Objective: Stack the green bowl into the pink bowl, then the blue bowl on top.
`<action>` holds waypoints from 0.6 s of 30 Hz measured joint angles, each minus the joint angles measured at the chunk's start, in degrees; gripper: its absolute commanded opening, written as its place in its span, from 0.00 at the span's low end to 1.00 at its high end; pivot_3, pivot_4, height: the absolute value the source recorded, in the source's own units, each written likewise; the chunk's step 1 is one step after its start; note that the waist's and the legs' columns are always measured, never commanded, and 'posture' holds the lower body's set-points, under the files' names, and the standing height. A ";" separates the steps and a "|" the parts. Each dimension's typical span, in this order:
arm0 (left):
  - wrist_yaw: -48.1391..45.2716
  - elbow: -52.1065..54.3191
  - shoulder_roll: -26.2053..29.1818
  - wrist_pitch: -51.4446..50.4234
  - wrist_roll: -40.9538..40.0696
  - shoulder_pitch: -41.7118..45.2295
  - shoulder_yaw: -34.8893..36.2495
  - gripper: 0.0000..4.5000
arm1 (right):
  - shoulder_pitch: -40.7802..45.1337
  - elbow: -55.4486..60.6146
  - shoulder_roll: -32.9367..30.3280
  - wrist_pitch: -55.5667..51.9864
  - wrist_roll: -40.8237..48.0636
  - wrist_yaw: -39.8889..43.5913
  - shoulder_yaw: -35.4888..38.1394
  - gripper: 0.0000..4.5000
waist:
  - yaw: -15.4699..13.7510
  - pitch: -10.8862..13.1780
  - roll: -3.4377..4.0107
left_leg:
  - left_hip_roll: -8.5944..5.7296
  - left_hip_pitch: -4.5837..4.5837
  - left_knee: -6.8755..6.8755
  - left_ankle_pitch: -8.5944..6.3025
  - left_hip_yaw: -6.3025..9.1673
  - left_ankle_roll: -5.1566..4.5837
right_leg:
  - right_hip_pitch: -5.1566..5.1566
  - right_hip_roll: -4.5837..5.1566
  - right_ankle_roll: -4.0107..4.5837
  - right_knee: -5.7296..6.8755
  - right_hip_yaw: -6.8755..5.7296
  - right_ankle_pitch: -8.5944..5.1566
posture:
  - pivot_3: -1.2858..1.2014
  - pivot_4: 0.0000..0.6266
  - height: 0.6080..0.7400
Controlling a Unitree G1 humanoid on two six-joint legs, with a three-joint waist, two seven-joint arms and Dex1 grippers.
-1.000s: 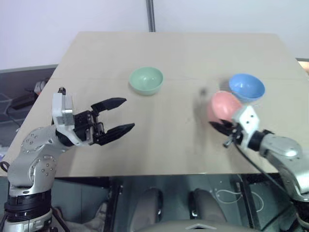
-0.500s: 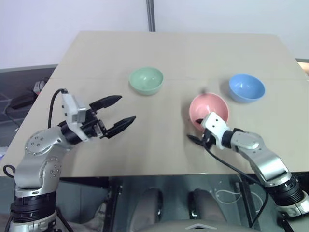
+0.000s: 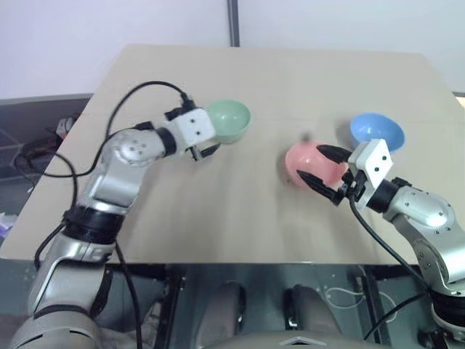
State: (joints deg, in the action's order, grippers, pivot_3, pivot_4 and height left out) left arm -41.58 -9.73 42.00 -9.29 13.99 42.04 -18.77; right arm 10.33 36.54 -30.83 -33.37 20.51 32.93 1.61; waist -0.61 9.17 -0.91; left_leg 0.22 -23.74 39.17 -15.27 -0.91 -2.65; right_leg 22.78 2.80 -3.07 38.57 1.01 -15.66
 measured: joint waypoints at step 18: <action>1.19 -22.93 -9.77 20.20 9.48 9.20 -6.54 0.01 | -9.85 9.19 -2.21 -1.60 5.72 -3.19 11.41 0.81 | -0.11 0.07 -0.08 | 0.06 -0.16 0.05 -0.01 -0.03 -0.01 | 0.15 0.03 -0.01 0.05 0.04 0.00 | 0.52 0.24 1.00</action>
State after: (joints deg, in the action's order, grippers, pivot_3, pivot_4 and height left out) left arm -40.38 -32.66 32.23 10.91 23.47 51.24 -25.31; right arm 0.48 45.74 -33.04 -34.97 26.23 29.73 13.02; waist -0.72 9.25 -0.99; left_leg 0.28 -23.90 39.21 -15.28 -0.94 -2.66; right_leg 22.92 2.83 -3.08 38.62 1.04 -15.66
